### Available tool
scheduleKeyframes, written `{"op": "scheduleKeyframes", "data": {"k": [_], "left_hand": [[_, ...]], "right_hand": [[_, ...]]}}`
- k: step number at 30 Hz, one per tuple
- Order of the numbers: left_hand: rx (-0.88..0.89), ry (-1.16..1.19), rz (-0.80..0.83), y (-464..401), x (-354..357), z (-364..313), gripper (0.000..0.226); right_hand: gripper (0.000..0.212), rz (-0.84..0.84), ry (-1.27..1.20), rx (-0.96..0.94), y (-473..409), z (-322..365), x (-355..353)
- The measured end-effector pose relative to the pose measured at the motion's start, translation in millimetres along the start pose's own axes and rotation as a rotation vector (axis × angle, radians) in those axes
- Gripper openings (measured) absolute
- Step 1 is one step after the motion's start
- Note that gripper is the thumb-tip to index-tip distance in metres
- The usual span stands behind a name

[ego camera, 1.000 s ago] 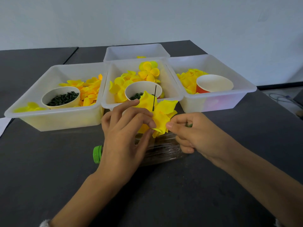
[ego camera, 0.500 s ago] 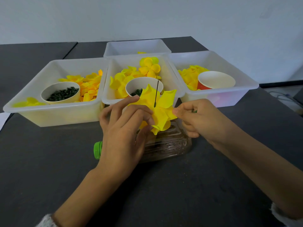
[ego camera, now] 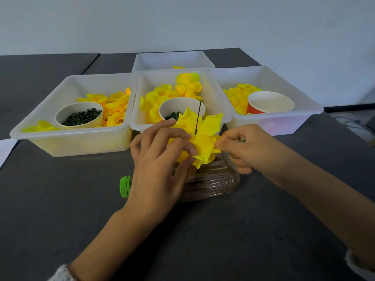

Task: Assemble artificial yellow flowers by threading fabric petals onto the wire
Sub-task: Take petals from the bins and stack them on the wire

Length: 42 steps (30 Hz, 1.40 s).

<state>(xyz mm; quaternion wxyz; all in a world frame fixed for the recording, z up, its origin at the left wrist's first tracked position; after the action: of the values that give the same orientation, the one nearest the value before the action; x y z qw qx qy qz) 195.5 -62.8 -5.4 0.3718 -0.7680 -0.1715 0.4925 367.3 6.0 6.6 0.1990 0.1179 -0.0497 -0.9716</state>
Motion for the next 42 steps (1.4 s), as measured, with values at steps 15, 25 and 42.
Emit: {"op": "scheduleKeyframes", "data": {"k": [15, 25, 42], "left_hand": [[-0.576, 0.435, 0.187, 29, -16, -15, 0.026], [-1.025, 1.043, 0.625, 24, 25, -53, 0.048], [-1.474, 2.052, 0.21, 8, 43, -83, 0.047]], "right_hand": [[0.035, -0.162, -0.022, -0.102, -9, 14, -19], [0.032, -0.153, 0.047, -0.053, -29, 6, -13], [0.031, -0.202, 0.308, -0.233, -49, 26, -15]]}}
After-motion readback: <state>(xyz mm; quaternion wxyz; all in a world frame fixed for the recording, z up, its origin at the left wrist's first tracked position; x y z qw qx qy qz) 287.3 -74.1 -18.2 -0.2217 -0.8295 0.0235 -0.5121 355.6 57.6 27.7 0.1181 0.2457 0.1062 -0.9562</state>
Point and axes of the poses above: each hand's wrist, its own y-axis away from the middle knuckle, its own x-axis out of the palm, z = x × y, the point moved 4 cm from there along -y, towards the middle knuckle, and after that the axes turned 10 degrees about -y, right-handed, at the moved point
